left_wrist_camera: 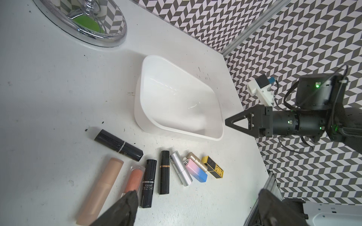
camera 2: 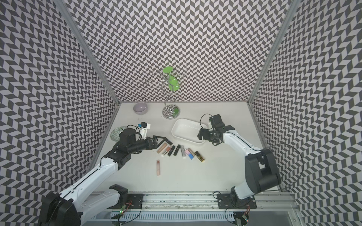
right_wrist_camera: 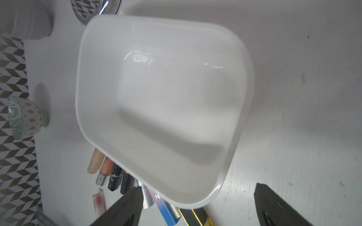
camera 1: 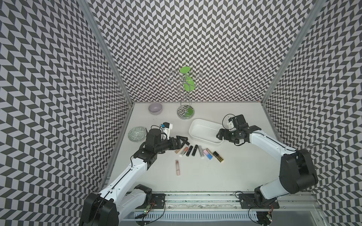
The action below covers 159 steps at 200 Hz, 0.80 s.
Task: Put the lipstick into the storage box
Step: Move the storage box to the center of the board.
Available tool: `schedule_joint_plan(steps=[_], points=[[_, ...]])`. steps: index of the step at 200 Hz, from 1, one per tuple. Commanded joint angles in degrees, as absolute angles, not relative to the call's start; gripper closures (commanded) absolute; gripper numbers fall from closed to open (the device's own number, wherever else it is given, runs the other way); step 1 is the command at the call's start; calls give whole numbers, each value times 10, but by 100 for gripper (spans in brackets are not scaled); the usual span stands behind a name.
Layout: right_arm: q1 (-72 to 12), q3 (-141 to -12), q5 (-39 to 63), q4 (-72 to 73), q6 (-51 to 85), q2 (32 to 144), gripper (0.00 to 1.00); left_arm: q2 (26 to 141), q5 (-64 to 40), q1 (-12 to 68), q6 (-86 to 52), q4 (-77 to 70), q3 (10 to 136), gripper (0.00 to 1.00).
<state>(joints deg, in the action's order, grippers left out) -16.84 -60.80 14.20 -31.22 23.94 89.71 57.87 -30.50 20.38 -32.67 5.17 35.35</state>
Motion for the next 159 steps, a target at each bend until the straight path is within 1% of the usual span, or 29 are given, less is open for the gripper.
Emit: schedule_joint_plan(steps=[1, 20, 50, 83, 105, 136, 159], points=[[-159, -637, 106, -302, 227, 944, 15, 565, -297, 205, -312, 77, 352, 1], [-158, -656, 83, -304, 217, 974, 24, 553, -293, 206, -309, 88, 354, 1], [-159, -682, 63, -307, 208, 1004, 45, 540, -285, 206, -301, 108, 353, 1], [-168, -708, 53, -312, 200, 1031, 57, 534, -283, 211, -298, 111, 346, 1], [-179, -723, 46, -314, 197, 1045, 60, 532, -277, 214, -294, 115, 343, 1], [-190, -746, 41, -319, 193, 1064, 69, 527, -269, 220, -287, 124, 343, 1], [-197, -764, 36, -326, 188, 1077, 69, 521, -263, 220, -282, 132, 344, 1]])
